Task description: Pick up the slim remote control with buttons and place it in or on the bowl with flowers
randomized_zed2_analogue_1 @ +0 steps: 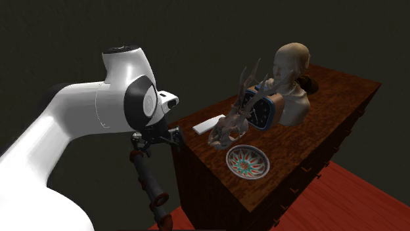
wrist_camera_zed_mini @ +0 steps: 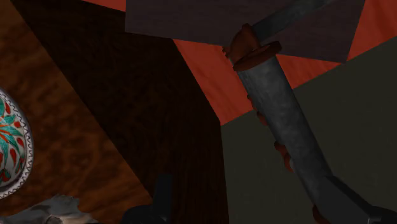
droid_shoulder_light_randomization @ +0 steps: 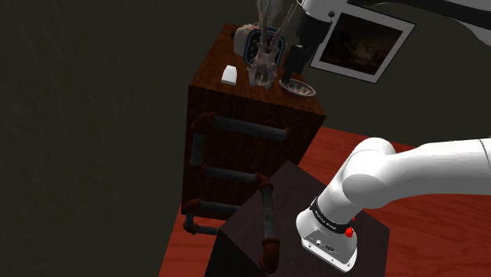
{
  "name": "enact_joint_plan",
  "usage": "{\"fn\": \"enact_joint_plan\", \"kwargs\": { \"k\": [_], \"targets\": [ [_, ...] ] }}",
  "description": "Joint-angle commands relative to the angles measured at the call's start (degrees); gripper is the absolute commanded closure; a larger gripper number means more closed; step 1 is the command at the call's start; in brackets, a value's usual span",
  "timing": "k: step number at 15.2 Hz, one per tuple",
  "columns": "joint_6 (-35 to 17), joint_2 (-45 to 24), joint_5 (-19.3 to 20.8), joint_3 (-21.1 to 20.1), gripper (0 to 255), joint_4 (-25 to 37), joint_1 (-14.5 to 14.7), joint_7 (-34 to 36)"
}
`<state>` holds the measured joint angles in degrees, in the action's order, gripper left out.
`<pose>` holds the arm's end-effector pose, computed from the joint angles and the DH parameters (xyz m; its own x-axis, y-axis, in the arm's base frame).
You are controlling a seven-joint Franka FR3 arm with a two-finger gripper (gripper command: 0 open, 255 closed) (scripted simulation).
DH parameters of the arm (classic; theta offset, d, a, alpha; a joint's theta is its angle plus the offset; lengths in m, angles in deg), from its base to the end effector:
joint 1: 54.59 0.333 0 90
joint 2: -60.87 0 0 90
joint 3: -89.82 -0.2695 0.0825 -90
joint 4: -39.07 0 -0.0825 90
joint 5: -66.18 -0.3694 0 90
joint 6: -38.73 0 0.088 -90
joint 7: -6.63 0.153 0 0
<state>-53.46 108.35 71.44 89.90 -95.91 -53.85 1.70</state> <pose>0.3229 -0.0100 0.5298 0.9922 0.1009 0.0735 0.0935 -0.9909 0.0972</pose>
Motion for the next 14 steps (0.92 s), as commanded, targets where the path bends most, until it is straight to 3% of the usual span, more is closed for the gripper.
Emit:
{"fn": "enact_joint_plan", "kwargs": {
  "k": [1,14],
  "targets": [
    [0.0,0.0,0.0,0.0,0,0.0,0.0,0.0],
    [-11.2,-30.3,-2.0,-1.7,0,16.7,-6.1,19.0]
  ]
}}
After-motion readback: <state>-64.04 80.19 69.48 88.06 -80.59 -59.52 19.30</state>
